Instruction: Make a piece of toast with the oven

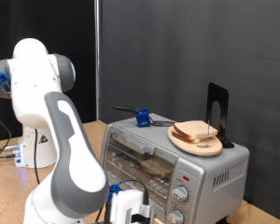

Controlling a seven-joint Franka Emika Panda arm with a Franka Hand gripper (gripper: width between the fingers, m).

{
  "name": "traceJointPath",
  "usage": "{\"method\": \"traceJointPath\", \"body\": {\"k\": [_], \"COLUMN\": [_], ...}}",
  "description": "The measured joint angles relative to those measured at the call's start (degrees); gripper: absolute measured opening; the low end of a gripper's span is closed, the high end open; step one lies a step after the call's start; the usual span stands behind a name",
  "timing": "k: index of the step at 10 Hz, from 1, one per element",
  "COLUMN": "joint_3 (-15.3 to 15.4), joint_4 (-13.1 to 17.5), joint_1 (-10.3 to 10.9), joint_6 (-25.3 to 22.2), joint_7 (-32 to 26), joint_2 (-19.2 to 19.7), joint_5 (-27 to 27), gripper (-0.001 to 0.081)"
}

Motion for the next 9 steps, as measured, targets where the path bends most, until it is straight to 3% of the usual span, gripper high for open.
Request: {"method": "traceJointPath", "body": {"k": [4, 9], "joint_3": [0.54, 1.87], "joint_4": [-0.35, -0.84], "joint_1": [1.67, 2.22], "joint_6": [2.28, 2.62], "joint_7": [-1.06, -0.55], "joint_2": [-0.19, -0.98], "joint_5": [0.14, 0.43], "gripper": [0.0808, 0.0808]}}
